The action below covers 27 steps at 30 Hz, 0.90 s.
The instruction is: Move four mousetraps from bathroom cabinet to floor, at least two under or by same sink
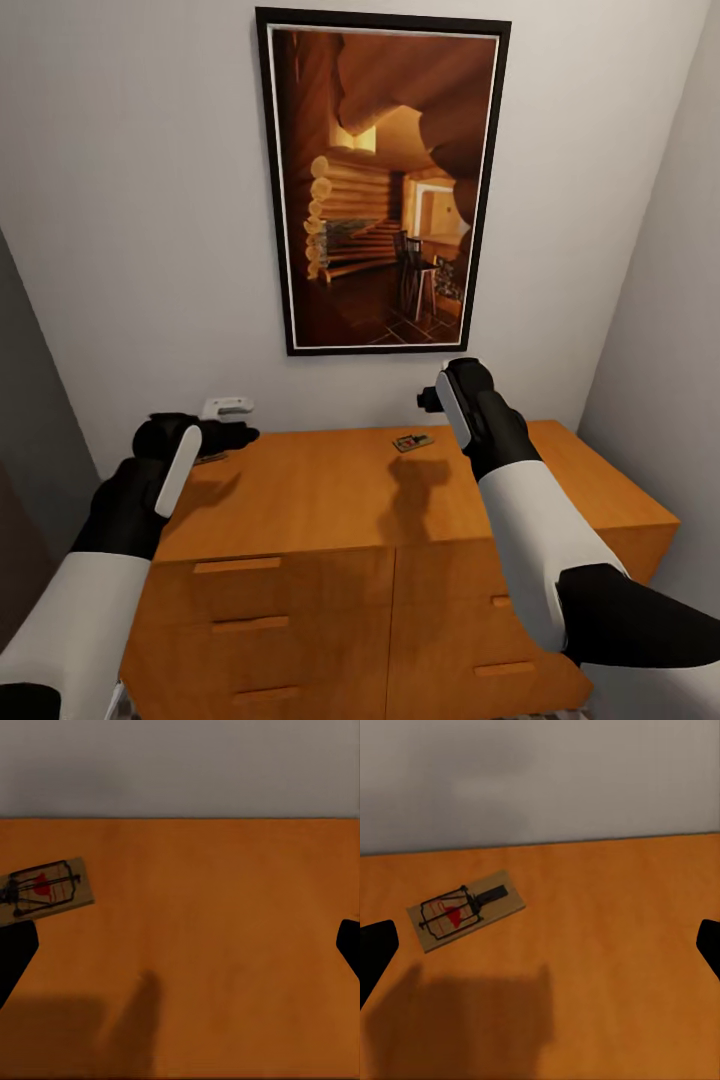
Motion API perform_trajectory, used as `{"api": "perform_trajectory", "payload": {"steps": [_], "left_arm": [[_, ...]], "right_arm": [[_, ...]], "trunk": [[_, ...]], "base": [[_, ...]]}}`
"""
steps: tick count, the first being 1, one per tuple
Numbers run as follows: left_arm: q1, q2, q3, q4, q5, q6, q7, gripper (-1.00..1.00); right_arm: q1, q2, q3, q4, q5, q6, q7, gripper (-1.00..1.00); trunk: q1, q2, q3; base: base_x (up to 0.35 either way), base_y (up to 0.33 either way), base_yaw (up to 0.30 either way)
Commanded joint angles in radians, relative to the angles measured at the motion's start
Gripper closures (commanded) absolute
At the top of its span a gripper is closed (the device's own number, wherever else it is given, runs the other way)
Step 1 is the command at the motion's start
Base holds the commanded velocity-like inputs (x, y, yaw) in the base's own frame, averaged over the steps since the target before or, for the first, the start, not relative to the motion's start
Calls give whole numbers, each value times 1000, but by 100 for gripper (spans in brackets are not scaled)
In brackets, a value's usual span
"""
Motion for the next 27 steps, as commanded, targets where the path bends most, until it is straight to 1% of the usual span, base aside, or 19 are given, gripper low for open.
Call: {"api": "perform_trajectory", "payload": {"steps": [1, 5, 9, 17, 19, 27], "left_arm": [[-4, 1, -2, 10, 11, 3, 10, -100], [-18, 2, -3, 35, 9, 3, 10, -100], [-23, 1, -5, 39, 7, 3, 10, -100], [-26, -8, -20, 15, 4, 3, 10, -100], [-27, -10, -29, 11, 3, 3, 10, -100], [-27, -12, -46, -5, 3, 3, 10, -100]], "right_arm": [[-1, 0, 1, 1, -5, 4, -6, -100], [-2, 0, -1, 4, -5, 4, -6, -100], [-3, 0, -1, 4, -5, 4, -5, -100], [-3, 0, -1, 5, -5, 4, -6, -100], [-3, 0, -1, 5, -5, 4, -7, -100], [-3, 0, -1, 6, -5, 4, -7, -100]], "trunk": [[0, -1, -1], [0, -1, -1], [0, -1, -1], [0, -1, -1], [0, -1, -1], [0, -1, -1]], "base": [[2, 0, 0], [1, 0, 0], [0, 0, 0], [0, 0, 0], [0, 0, 0], [0, 0, 0]]}}
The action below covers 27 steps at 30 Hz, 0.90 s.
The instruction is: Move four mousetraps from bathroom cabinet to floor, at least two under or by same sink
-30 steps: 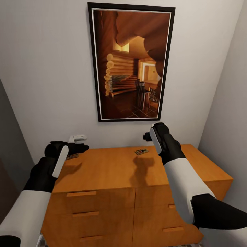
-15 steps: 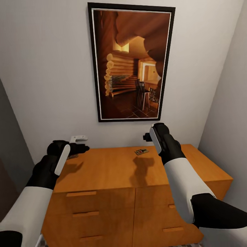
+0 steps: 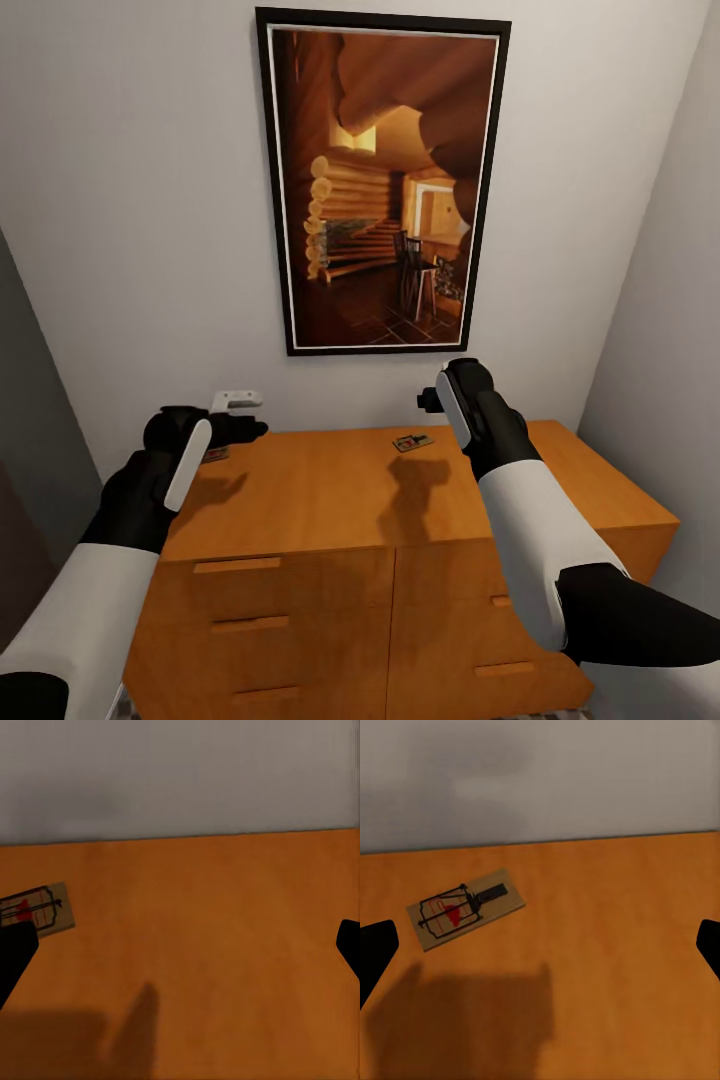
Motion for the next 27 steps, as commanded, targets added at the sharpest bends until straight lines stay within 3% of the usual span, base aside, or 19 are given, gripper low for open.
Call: {"api": "perform_trajectory", "payload": {"steps": [1, 11, 27], "left_arm": [[-1, 1, -3, -3, 11, 3, 10, -100], [-1, 0, -5, -12, 12, 3, 10, -100], [-1, 0, -4, -10, 25, 3, 10, -100]], "right_arm": [[-1, 0, 1, 0, -5, 4, -6, -100], [-1, 0, 1, -1, -5, 4, -6, -100], [0, 0, 1, -1, -5, 4, -6, -100]], "trunk": [[0, -1, -1], [0, -1, -1], [-61, 111, 49]], "base": [[0, 0, 0], [0, 0, 0], [0, 0, 0]]}}
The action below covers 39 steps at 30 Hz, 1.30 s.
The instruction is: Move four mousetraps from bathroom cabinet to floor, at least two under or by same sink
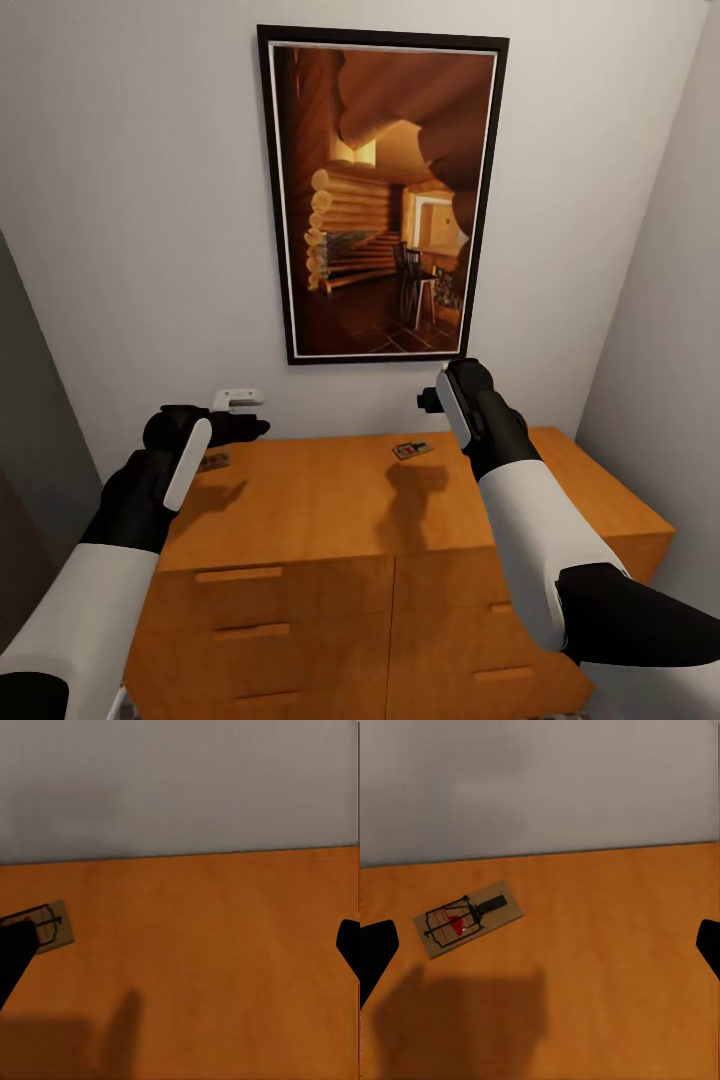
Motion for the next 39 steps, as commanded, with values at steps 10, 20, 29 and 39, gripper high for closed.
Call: {"api": "perform_trajectory", "payload": {"steps": [10, 20, 29, 39], "left_arm": [[-1, 2, -1, 3, 15, 3, 10, -100], [-1, 3, -1, 16, 16, 3, 10, -100], [-1, 3, -1, 28, 16, 3, 10, -100], [-1, 2, 1, 27, 16, 3, 10, -100]], "right_arm": [[-1, 0, 0, 1, -5, 4, -6, -100], [-1, 0, 0, 101, -4, 4, -6, -100], [-2, 0, -5, 141, -2, 4, -8, -100], [-1, 0, -19, 145, -1, 4, -9, -100]], "trunk": [[-38, 70, 30], [-77, 140, 61], [-111, 203, 90], [-127, 231, 102]], "base": [[0, 0, 0], [0, 0, 0], [0, 0, 0], [0, 0, 0]]}}
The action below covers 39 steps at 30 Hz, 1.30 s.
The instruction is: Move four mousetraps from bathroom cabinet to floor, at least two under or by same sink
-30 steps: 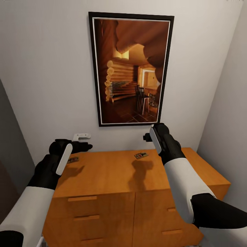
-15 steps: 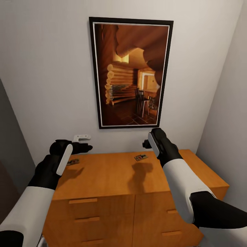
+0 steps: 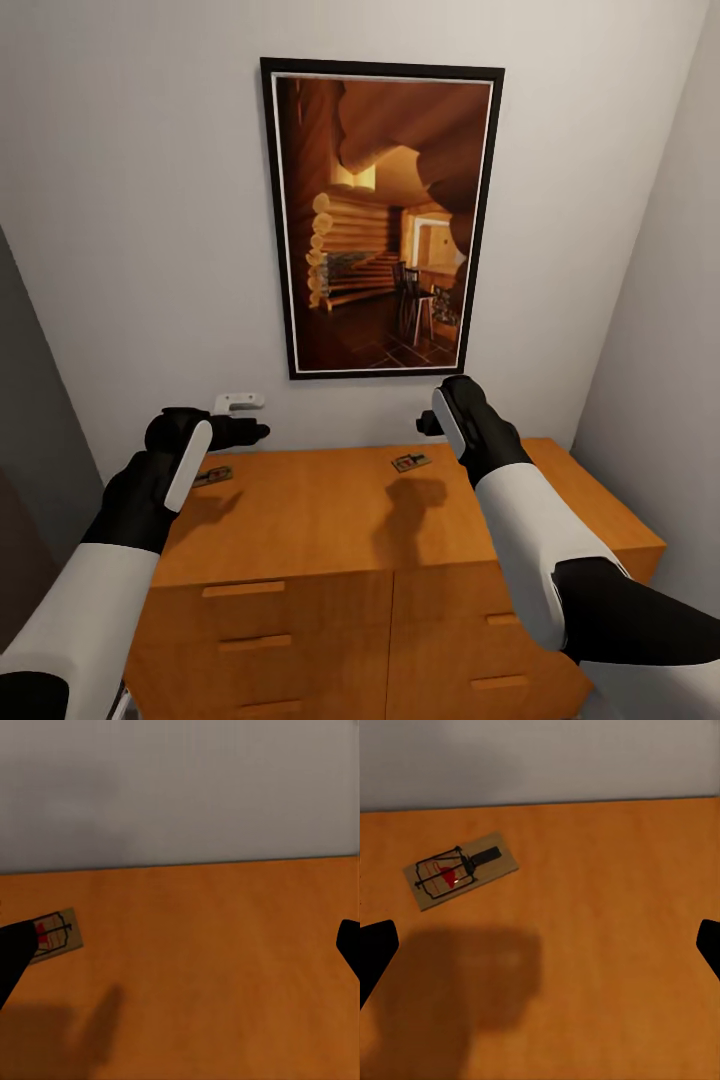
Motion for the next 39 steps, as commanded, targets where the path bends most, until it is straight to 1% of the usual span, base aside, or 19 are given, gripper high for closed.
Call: {"api": "perform_trajectory", "payload": {"steps": [1, 7, 11, 19, 30, 39], "left_arm": [[-1, 1, -2, -1, 11, 3, 10, -100], [-1, 0, -2, 6, 11, 3, 10, -100], [-1, 0, -2, 25, 12, 3, 10, -100], [-1, 2, -2, 51, 12, 3, 10, -100], [-1, 2, -2, 61, 11, 3, 10, -100], [-1, 3, -2, 69, 11, 3, 10, -100]], "right_arm": [[-1, 0, 1, -1, -5, 4, -6, -100], [-1, 0, 1, 0, -5, 4, -6, -100], [-1, 0, 0, 0, -5, 4, -6, -100], [-1, 0, 0, 0, -5, 4, -5, -100], [-1, 0, 0, 0, -3, 4, -3, -100], [-1, 0, -8, 0, -3, 4, -4, -100]], "trunk": [[0, -1, -1], [0, -1, -1], [0, -1, -1], [0, -1, -1], [0, -1, -1], [0, -1, -1]], "base": [[0, 0, 0], [0, 0, 0], [21, 19, 0], [154, 139, 0], [33, 30, -3], [2, 2, -190]]}}
